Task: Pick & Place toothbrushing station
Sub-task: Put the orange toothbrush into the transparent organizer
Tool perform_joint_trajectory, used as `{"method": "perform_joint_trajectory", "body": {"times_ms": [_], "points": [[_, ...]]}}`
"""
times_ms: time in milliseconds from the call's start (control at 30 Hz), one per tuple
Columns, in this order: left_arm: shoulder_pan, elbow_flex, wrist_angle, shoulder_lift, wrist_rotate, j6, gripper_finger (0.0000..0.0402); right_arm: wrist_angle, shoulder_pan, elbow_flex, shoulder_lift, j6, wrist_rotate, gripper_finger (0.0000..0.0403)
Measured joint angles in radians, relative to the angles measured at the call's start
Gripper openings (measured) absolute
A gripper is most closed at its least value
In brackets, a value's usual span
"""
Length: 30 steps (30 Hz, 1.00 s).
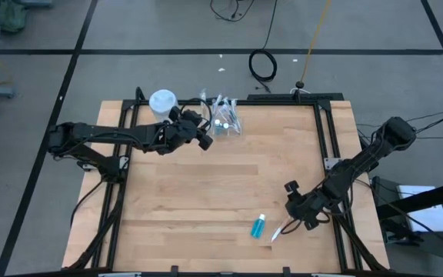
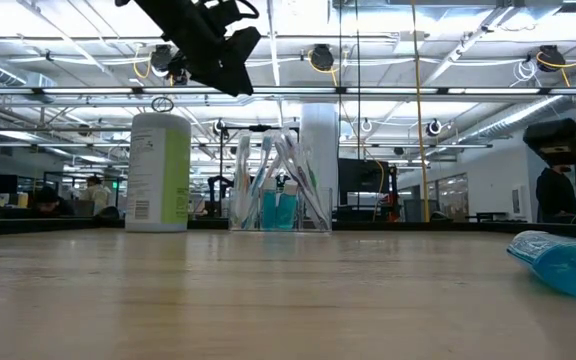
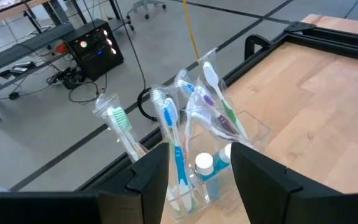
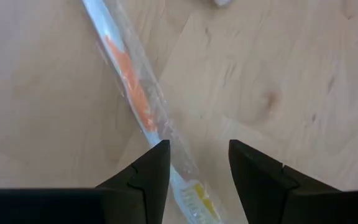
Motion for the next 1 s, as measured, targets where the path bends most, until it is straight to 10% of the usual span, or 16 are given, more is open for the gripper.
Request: {"method": "perform_joint_trajectory", "body": {"times_ms": [700,1000], "points": [[0.000,0.000,-0.019,0.000,0.013,-0.021,0.0179,0.002,0.000,-0.029,0.001,-0.188,-0.011,0.0007],[0.000,0.000,-0.019,0.000,0.013,-0.022,0.0179,-0.067,-0.009,0.092,-0.018,-0.572,0.303,0.0001]]}}
